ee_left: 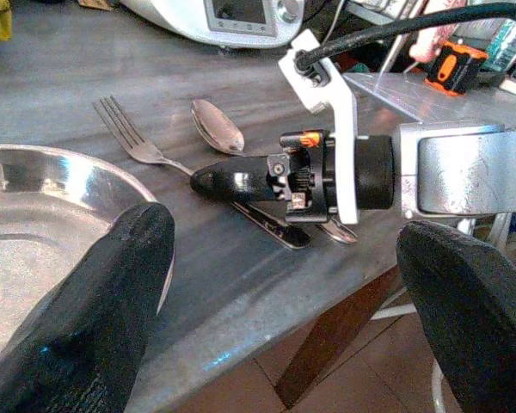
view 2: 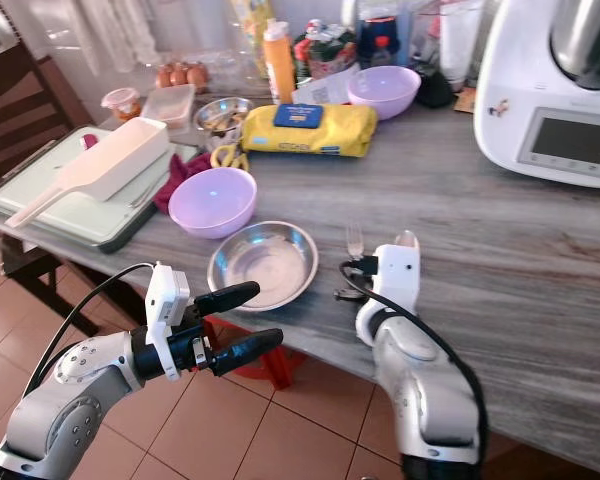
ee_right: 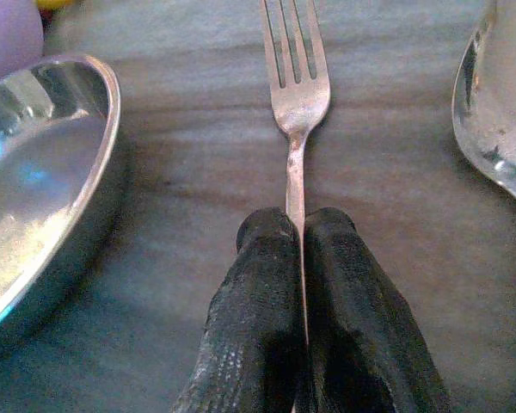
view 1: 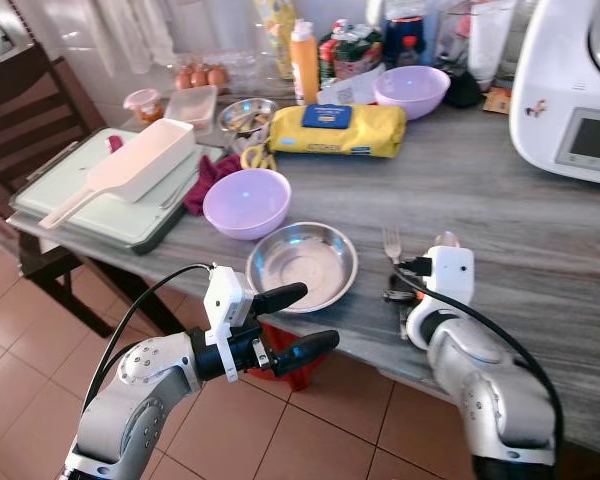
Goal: Setting the table
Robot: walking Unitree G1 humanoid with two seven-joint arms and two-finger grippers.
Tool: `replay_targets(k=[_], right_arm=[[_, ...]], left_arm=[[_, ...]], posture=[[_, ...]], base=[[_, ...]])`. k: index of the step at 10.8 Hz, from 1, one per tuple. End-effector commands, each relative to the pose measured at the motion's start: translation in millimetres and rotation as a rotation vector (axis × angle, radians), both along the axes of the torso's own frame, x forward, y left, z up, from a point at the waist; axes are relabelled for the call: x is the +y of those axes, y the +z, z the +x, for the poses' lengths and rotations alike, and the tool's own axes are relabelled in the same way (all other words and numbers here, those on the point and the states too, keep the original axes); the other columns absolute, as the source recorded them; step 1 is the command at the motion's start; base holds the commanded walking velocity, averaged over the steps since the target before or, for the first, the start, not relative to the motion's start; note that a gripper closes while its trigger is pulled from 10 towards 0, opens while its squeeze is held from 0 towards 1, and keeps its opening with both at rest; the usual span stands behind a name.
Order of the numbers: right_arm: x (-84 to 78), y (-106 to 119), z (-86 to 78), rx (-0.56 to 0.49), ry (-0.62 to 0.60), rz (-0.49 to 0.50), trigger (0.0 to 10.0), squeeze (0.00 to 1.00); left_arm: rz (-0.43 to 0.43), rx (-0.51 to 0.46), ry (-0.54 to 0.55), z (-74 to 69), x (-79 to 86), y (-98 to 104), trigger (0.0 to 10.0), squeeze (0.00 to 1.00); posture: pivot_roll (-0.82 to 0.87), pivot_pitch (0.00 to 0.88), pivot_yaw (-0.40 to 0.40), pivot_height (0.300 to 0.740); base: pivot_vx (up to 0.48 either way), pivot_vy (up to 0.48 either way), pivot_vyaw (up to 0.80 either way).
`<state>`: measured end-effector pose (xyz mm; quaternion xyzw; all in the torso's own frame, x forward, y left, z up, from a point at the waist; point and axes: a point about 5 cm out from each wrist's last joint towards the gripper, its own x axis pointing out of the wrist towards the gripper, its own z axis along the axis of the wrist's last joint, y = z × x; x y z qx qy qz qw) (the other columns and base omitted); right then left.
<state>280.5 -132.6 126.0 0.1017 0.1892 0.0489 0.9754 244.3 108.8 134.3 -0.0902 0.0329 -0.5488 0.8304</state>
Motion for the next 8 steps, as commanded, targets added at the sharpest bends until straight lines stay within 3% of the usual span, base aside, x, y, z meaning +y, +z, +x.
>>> replay_targets(k=[1, 6, 8], right_arm=[[8.1, -12, -4.2, 0.075, 0.018, 0.042, 0.0, 0.00], [8.4, -1, -15.5, 0.045, -0.036, 0.175, 0.0, 0.00], [4.1, 0, -23.3, 0.039, -0.047, 0.177, 0.0, 0.00]], left_arm=[[0.024, 0.010, 0.009, 0.0, 4.3, -3, 10.0, 0.00], [0.024, 0.010, 0.003, 0.5, 3.8, -2, 10.0, 0.00], [0.024, 0.011, -0.002, 1.3, 3.1, -2, 10.0, 0.00]], posture=[[-0.10, 0.110, 0.161, 0.740], [-0.11, 0.115, 0.167, 0.740], [-0.13, 0.116, 0.178, 0.740]], base=[[0.000, 0.000, 0.00], [0.000, 0.000, 0.00], [0.000, 0.000, 0.00]])
